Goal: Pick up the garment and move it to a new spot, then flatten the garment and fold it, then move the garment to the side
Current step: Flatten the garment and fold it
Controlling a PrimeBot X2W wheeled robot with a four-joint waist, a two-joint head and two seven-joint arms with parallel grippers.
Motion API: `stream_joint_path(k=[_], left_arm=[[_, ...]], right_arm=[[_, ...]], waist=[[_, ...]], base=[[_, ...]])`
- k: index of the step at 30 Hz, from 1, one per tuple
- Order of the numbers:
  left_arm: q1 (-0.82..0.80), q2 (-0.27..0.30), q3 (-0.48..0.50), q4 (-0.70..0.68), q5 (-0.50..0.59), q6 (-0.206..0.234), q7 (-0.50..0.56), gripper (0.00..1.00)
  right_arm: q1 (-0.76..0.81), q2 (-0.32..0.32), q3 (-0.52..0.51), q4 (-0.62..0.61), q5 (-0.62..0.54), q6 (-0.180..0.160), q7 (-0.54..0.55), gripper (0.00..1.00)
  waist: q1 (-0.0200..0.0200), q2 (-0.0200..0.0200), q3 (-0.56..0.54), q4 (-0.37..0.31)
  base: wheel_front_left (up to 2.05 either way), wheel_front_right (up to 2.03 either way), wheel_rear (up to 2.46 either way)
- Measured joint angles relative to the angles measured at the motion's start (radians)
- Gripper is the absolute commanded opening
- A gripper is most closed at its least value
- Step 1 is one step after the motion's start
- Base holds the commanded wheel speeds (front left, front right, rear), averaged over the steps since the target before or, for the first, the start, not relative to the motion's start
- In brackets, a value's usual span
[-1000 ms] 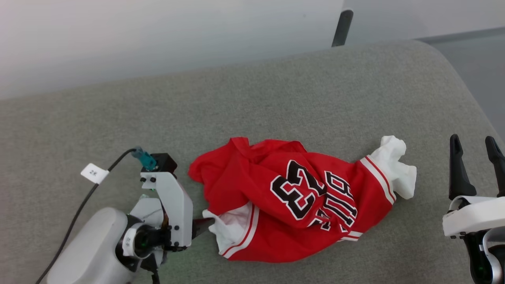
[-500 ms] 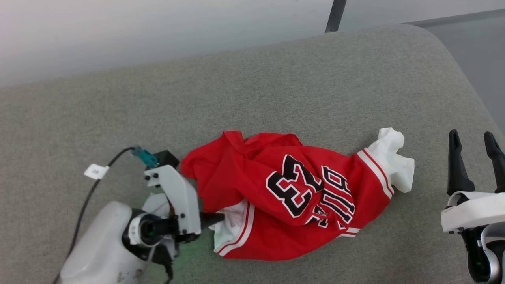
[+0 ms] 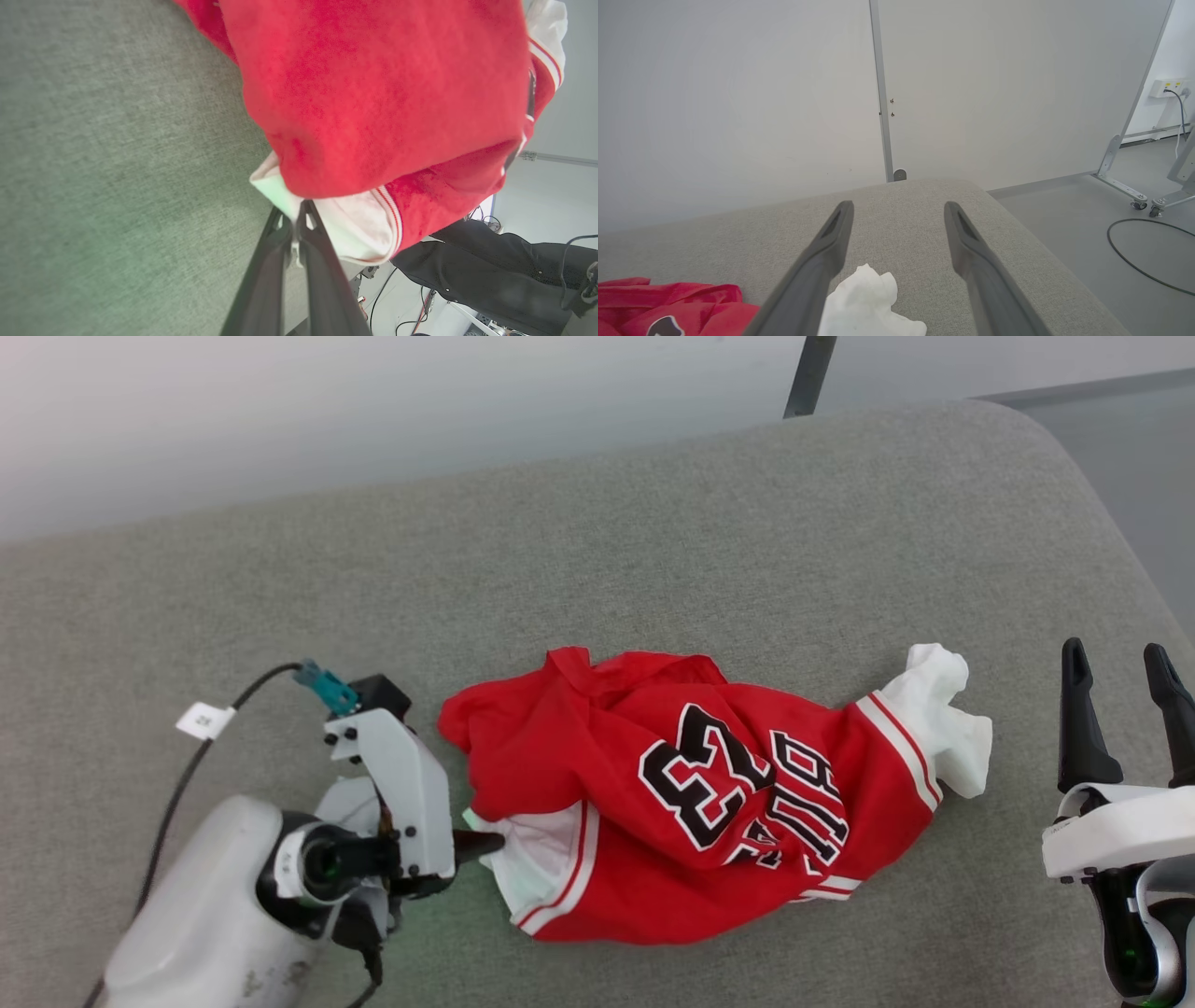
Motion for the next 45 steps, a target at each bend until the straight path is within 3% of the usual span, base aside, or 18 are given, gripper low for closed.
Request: stream_joint_path(k=[10, 24, 35, 40, 45], left_arm=[[0.011, 0.089, 0.032, -0.059, 0.011, 0.026, 0.017, 0.0], [0.112, 0.24, 0.142, -0.1, 0.02, 0.098, -0.018, 0.0], [0.271, 0.281, 0.199, -0.079, 0.008, 0.152, -0.061, 0.0], [0.34, 0.273, 0.201, -0.068, 0.002, 0.157, -0.087, 0.0], [0.366, 0.23, 0.195, -0.046, 0.0, 0.147, -0.128, 0.0]], right_arm=[[0.024, 0.0, -0.007, -0.006, -0.004, 0.0, 0.012, 1.0], [0.078, 0.0, -0.016, -0.036, -0.019, 0.0, 0.048, 1.0], [0.093, 0.0, -0.016, -0.055, -0.026, 0.0, 0.07, 1.0], [0.097, 0.0, -0.018, -0.059, -0.033, 0.0, 0.078, 1.0], [0.097, 0.0, -0.016, -0.063, -0.033, 0.0, 0.083, 1.0]], waist=[[0.0001, 0.0, -0.037, 0.023], [0.0, 0.0, -0.094, 0.074], [0.0001, 0.0, -0.118, 0.113], [0.0, 0.0, -0.12, 0.129], [0.0001, 0.0, -0.12, 0.143]], base=[[0.0, 0.0, 0.0], [0.0, 0.0, 0.0], [0.0, 0.0, 0.0], [0.0, 0.0, 0.0], [0.0, 0.0, 0.0]])
